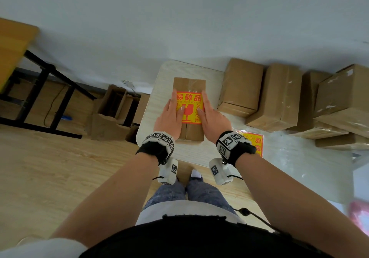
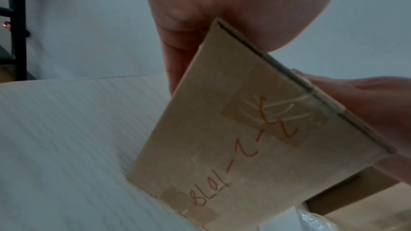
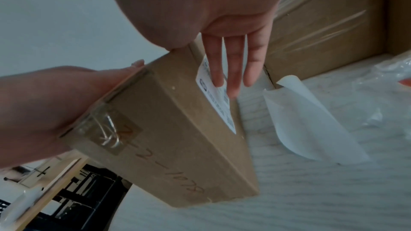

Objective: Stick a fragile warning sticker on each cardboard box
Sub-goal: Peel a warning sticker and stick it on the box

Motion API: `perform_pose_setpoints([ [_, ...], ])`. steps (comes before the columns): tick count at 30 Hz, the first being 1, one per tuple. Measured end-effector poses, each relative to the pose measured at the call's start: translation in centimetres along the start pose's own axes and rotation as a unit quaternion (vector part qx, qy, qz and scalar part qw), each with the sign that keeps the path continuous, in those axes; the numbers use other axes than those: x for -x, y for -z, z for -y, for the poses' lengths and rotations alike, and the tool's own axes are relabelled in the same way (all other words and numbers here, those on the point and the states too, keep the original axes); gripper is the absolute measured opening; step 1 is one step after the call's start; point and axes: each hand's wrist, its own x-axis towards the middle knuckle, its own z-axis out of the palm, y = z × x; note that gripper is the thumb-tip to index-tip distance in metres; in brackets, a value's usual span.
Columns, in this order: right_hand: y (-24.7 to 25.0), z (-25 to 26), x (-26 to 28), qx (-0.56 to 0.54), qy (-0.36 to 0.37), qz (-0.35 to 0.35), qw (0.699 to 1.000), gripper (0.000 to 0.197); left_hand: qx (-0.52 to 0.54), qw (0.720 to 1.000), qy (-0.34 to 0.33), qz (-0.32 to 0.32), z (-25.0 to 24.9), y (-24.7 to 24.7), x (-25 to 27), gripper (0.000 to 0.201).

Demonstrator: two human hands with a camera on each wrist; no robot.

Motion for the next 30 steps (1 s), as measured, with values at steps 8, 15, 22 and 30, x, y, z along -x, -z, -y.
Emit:
perform_pose_setpoints([
  [8, 1.0, 1.3, -3.0, -0.078, 0.002, -0.024, 0.997, 0.061, 0.034, 0.999, -0.019, -0.013, 0.2, 1.8, -3.9, 0.062],
  [15, 3.0, 2.7, -8.1, -0.191, -0.03, -0.034, 0.981, 0.067, -0.001, 0.999, -0.052, -0.011, -1.0, 4.9, -11.5, 0.061],
  [22, 2.8, 2.5, -11.0, -0.215, -0.062, -0.012, 0.974, 0.067, -0.003, 0.998, -0.049, 0.045, -0.4, 4.4, -15.6, 0.063],
  [30, 2.9, 2.1, -11.3, -0.197, -0.086, -0.034, 0.976, 0.062, 0.014, 0.998, -0.062, 0.027, -1.0, 3.8, -16.4, 0.064],
])
